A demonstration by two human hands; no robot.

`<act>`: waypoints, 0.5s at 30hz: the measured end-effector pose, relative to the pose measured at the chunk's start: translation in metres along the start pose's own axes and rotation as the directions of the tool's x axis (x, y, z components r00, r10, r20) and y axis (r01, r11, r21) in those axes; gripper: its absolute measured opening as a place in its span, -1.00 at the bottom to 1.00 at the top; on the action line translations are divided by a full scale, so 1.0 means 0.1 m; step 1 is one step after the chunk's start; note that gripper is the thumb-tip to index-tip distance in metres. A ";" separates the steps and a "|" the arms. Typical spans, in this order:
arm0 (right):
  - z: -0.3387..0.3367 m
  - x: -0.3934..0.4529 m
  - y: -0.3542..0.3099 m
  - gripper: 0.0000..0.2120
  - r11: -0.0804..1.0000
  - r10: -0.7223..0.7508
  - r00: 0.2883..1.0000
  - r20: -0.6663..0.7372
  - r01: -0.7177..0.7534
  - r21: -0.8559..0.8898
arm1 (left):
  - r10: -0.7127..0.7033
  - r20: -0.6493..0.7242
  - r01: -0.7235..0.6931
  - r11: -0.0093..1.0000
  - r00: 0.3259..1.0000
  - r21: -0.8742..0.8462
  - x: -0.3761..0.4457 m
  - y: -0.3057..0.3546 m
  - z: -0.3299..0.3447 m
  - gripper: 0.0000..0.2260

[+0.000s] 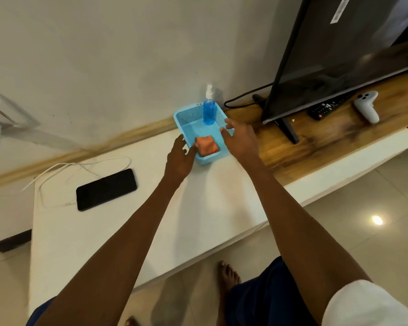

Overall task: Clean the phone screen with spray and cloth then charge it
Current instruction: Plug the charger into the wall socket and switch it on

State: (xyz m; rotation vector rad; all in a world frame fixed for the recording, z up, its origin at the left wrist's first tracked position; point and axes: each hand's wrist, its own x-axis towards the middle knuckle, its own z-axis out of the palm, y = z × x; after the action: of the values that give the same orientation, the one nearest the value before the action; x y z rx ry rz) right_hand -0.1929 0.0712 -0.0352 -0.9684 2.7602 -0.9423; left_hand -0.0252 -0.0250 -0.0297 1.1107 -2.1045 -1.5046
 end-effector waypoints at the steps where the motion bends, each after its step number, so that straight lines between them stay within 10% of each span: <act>1: 0.04 0.11 -0.07 -0.55 0.995 -0.045 0.999 -0.009 0.044 -0.089 | 0.030 0.041 -0.031 0.999 0.999 0.029 0.01 0.01 -0.02 -0.43; 15: 0.45 1.12 -0.25 -0.53 0.996 -0.070 0.997 0.017 0.071 -0.048 | 0.271 0.207 -0.293 0.953 0.940 0.083 0.16 -0.14 -0.02 -0.27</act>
State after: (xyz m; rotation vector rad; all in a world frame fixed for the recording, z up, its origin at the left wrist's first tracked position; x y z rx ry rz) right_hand -0.2577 -0.0337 -0.0422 -1.0824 2.7653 -0.8766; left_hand -0.0288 -0.0401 -0.0445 0.6781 -2.3858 -1.4189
